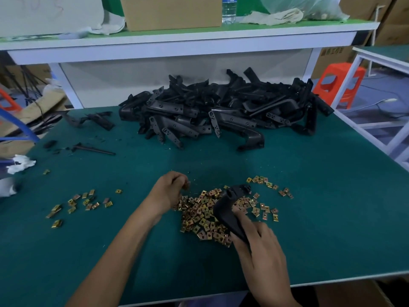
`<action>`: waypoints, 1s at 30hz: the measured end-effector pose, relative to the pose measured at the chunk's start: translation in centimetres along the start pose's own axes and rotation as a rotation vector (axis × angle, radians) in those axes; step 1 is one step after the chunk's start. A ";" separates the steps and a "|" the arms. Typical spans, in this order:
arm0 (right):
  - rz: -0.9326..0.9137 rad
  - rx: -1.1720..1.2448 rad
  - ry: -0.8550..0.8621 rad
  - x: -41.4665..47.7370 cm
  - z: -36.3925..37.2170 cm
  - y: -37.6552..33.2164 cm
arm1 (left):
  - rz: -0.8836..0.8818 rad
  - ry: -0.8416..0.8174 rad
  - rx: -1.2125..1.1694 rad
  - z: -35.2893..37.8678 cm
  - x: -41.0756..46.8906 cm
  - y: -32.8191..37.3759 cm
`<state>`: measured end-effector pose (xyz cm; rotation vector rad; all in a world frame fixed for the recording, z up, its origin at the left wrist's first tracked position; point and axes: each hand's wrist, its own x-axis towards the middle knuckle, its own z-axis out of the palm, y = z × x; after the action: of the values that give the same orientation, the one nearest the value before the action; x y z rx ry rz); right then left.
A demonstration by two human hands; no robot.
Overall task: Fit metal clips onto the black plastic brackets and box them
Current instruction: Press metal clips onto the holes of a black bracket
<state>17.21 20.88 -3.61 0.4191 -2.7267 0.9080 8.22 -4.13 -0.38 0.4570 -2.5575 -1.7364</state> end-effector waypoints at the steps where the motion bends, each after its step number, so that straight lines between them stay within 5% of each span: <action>1: -0.003 0.001 0.004 0.0 0.0 0.0 | -0.026 -0.019 -0.069 -0.1 -0.1 0.0; 6: -0.014 0.018 0.017 -0.2 0.1 0.1 | -0.048 0.022 -0.169 0.1 -0.4 -0.5; 9: -0.007 0.042 0.024 -0.2 0.2 0.1 | 0.154 0.096 0.232 0.5 -0.7 -0.8; 12: -0.004 0.045 0.018 -0.2 0.2 0.2 | 0.235 -0.153 0.598 1.4 -1.3 -0.9; 15: -0.001 0.039 0.003 -0.2 0.1 0.2 | 0.277 -0.140 0.767 2.1 -1.5 -0.7; 22: 0.026 0.051 0.013 -0.1 0.2 0.1 | 0.279 0.041 0.479 1.4 -1.4 0.3; 30: 0.010 -0.005 -0.014 0.0 0.0 -0.1 | 0.140 -0.083 -0.005 0.0 -2.4 1.5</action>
<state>17.22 20.81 -3.57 0.4130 -2.7451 0.9043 10.15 -3.03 1.35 0.2049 -2.5690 -1.7482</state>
